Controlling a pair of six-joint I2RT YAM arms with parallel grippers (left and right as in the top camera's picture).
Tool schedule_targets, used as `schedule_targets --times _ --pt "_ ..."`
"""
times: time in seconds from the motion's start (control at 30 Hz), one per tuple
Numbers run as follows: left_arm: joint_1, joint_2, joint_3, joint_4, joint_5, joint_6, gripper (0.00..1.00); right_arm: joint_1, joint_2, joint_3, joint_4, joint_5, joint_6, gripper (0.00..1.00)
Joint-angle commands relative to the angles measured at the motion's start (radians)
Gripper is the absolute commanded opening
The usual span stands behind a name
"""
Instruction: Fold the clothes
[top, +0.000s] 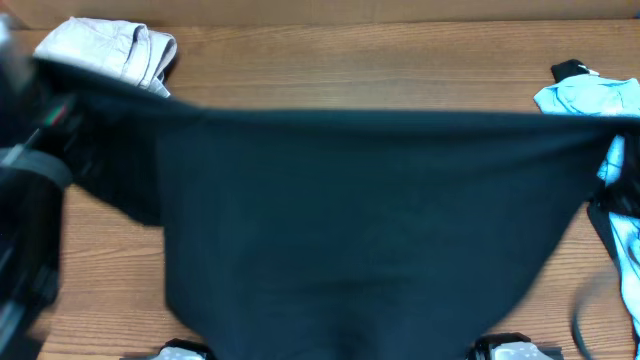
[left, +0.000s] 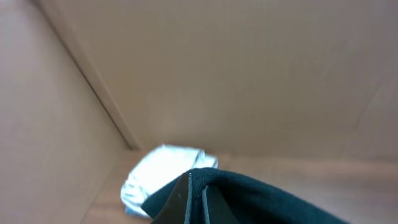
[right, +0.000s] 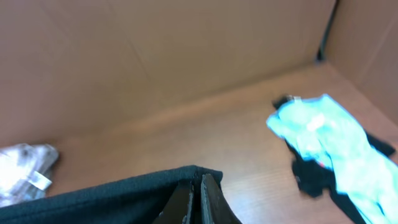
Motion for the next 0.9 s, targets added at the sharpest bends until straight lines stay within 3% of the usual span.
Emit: schedule_targets --times 0.0,0.27,0.63,0.87 --pt "0.006 0.155 -0.005 0.0 -0.04 0.016 0.04 -0.012 0.115 -0.061 0.015 0.065 -0.008 0.04" --pt "0.006 0.513 -0.005 0.083 -0.035 0.022 0.04 -0.051 0.454 -0.151 0.145 0.081 -0.037 0.04" --pt "0.005 0.918 -0.005 0.422 -0.035 0.022 0.04 -0.173 0.883 -0.155 0.502 -0.124 -0.142 0.04" --pt "0.005 0.953 -0.005 0.273 0.063 0.015 0.04 -0.179 0.949 -0.158 0.417 -0.167 -0.142 0.04"
